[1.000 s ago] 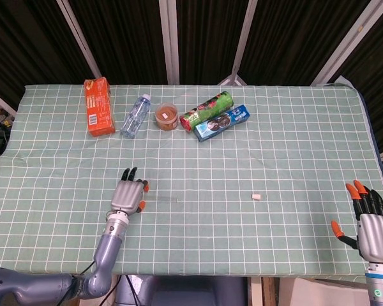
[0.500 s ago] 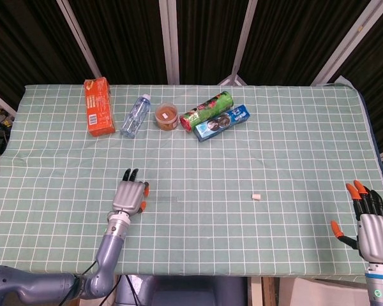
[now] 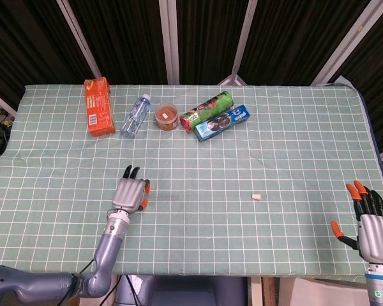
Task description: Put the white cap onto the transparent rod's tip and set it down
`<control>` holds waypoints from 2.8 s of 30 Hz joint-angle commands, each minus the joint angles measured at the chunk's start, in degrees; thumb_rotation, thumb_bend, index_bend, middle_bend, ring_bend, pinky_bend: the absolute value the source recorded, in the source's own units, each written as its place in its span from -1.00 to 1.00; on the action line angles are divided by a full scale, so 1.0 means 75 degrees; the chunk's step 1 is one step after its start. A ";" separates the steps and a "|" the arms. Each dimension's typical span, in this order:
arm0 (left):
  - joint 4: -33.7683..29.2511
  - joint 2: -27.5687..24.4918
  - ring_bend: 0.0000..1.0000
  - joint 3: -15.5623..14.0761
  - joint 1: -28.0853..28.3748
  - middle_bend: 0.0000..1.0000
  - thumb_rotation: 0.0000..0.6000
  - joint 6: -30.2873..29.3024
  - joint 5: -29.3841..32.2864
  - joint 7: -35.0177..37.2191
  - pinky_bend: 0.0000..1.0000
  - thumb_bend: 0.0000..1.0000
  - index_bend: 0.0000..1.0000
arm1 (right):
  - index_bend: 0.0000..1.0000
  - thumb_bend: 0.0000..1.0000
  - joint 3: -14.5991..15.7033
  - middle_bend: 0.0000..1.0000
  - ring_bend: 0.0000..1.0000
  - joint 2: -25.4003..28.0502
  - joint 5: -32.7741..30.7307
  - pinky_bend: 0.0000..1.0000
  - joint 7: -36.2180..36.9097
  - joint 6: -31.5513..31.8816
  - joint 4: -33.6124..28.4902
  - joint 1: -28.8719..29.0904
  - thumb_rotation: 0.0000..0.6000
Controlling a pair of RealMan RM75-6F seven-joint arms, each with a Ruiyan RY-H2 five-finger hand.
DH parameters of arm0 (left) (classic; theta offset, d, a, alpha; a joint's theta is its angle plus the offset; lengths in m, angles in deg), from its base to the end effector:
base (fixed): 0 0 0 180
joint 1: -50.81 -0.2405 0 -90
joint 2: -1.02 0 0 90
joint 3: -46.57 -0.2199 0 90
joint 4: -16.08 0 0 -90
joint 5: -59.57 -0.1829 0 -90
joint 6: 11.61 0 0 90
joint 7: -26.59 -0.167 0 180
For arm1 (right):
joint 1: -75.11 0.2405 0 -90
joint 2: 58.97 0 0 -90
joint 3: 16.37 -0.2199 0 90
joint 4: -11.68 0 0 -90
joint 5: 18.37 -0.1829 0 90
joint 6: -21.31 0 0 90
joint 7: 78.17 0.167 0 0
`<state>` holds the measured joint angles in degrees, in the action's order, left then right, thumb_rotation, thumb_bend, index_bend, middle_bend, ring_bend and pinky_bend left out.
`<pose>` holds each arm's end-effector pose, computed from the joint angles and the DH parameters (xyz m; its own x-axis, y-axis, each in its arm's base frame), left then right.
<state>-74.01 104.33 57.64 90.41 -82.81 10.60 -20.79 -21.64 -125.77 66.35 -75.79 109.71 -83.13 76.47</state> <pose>-0.1016 0.2950 -0.0379 0.5009 0.2506 0.8284 0.8639 -0.2030 -0.4610 -0.2651 -0.1892 0.1688 0.2710 0.0737 0.9598 -0.9619 0.0584 0.2671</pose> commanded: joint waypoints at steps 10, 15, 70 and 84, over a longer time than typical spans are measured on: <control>0.0376 -0.0587 -0.80 -0.0336 -0.0286 0.14 1.00 0.0139 -0.1868 0.2195 -1.00 0.54 0.12 | -1.00 -0.30 -0.0054 -1.00 -1.00 -0.0020 -0.0176 -1.00 -0.0147 -0.0076 -0.0097 0.0016 1.00; 0.0665 -0.0919 -0.80 -0.0247 -0.0350 0.14 1.00 0.0229 -0.2608 0.3602 -1.00 0.54 0.12 | -1.00 -0.30 -0.0128 -1.00 -1.00 -0.0051 -0.0334 -1.00 -0.0316 -0.0310 -0.0159 0.0154 1.00; 0.1074 -0.2687 -0.80 0.0403 -0.0078 0.14 1.00 0.0707 -0.3885 0.7143 -1.00 0.60 0.13 | -0.12 -0.31 -0.0903 -0.65 -0.92 -0.3453 -0.3465 -1.00 -0.4002 -0.2958 0.1275 0.3148 1.00; 0.1291 -0.2613 -0.80 0.0392 -0.0034 0.14 1.00 0.0746 -0.3882 0.7287 -1.00 0.60 0.13 | -0.03 -0.31 -0.0902 -0.59 -0.92 -0.3708 -0.3728 -1.00 -0.4128 -0.2939 0.1578 0.3270 1.00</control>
<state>-64.34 84.71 60.58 90.13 -77.22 -18.50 33.85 -28.39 -153.56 38.41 -106.73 87.67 -71.32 100.97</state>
